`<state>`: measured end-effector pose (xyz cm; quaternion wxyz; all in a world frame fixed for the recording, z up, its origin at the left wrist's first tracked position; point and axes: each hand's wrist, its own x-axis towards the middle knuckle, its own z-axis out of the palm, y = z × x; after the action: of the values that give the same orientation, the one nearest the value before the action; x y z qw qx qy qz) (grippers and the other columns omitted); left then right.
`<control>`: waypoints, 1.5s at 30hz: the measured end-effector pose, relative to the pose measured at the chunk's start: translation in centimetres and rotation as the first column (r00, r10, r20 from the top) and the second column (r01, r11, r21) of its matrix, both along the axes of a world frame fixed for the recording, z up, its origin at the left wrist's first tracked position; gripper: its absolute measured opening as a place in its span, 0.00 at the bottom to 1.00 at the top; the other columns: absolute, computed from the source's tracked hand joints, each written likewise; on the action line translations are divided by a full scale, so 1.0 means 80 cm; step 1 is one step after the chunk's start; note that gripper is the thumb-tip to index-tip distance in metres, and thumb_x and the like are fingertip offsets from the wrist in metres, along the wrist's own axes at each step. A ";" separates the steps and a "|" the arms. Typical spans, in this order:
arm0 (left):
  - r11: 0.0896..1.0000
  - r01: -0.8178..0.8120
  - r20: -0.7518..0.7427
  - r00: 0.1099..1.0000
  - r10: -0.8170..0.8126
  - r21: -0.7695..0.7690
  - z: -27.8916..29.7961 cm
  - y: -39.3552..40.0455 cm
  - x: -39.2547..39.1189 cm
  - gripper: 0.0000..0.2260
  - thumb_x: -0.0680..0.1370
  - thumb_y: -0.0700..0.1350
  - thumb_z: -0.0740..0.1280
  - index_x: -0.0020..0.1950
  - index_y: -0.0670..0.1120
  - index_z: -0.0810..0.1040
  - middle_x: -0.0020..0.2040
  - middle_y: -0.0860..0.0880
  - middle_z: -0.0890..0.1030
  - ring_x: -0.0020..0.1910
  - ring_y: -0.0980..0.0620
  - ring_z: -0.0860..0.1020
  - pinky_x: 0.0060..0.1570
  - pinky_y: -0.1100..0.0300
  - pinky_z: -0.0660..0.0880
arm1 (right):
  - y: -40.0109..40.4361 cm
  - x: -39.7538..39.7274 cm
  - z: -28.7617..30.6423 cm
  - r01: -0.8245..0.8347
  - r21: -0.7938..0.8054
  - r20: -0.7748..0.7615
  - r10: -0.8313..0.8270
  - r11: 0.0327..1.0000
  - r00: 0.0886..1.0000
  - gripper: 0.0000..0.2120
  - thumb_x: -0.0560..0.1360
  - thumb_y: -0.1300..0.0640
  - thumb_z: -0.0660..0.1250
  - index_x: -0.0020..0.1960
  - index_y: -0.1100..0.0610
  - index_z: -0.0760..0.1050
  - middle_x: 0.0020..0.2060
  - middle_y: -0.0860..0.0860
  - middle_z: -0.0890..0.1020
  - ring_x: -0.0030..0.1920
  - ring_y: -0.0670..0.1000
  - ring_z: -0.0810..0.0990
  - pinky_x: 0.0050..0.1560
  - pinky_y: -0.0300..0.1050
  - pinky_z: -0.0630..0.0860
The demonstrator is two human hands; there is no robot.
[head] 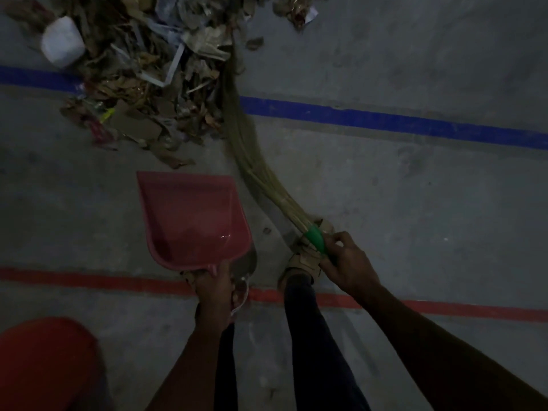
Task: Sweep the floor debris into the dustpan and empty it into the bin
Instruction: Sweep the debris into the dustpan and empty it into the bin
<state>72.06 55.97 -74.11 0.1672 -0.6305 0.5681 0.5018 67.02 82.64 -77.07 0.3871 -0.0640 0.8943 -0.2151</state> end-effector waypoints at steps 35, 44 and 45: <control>0.993 0.114 -0.060 0.992 -0.113 0.017 -0.030 0.037 -0.089 0.08 0.77 0.46 0.67 0.47 0.42 0.72 0.27 0.45 0.71 0.17 0.51 0.66 0.20 0.65 0.63 | 0.046 -0.078 0.006 0.520 0.002 -0.418 -0.472 0.854 0.777 0.27 0.78 0.61 0.67 0.75 0.62 0.65 0.60 0.62 0.71 0.38 0.50 0.72 0.36 0.42 0.69; 0.993 0.106 -0.053 0.993 -0.103 0.050 -0.039 0.037 -0.068 0.08 0.78 0.45 0.68 0.49 0.45 0.70 0.27 0.47 0.69 0.18 0.52 0.65 0.20 0.65 0.63 | 0.064 -0.036 -0.009 0.546 0.156 -0.281 -0.493 0.823 0.823 0.26 0.79 0.58 0.63 0.76 0.62 0.62 0.61 0.63 0.70 0.43 0.61 0.77 0.41 0.50 0.75; 0.993 0.107 -0.052 0.993 -0.104 0.054 -0.039 0.037 -0.065 0.08 0.78 0.45 0.68 0.49 0.45 0.70 0.26 0.48 0.70 0.18 0.53 0.65 0.20 0.65 0.63 | 0.065 -0.035 -0.010 0.539 0.187 -0.255 -0.489 0.821 0.834 0.26 0.80 0.58 0.63 0.76 0.63 0.62 0.60 0.63 0.69 0.43 0.62 0.77 0.42 0.50 0.74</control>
<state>66.85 58.91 -77.21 0.1974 -0.5820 0.5902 0.5234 64.22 87.85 -77.84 0.2296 0.2092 0.9314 -0.1896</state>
